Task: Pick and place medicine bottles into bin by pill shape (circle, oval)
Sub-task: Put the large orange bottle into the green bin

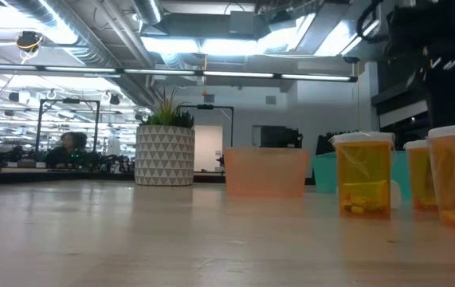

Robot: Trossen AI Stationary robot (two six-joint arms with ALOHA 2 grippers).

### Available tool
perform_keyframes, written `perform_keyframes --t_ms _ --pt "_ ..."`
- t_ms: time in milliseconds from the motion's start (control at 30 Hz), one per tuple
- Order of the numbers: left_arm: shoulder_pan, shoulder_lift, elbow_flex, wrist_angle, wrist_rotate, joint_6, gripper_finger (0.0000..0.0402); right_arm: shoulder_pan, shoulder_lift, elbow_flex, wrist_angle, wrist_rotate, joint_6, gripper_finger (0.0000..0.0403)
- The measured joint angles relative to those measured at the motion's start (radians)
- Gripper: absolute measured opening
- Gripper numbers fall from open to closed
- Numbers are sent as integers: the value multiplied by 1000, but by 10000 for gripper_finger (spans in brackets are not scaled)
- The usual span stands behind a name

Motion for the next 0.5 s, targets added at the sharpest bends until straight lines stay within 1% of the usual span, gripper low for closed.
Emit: perform_keyframes --t_ms 233,500 --pt "0 0 -60 31 1 1 187 -11 75 0 24 0 -24 319" --pt "0 0 -62 41 0 1 187 -48 122 0 154 1 -142 319"
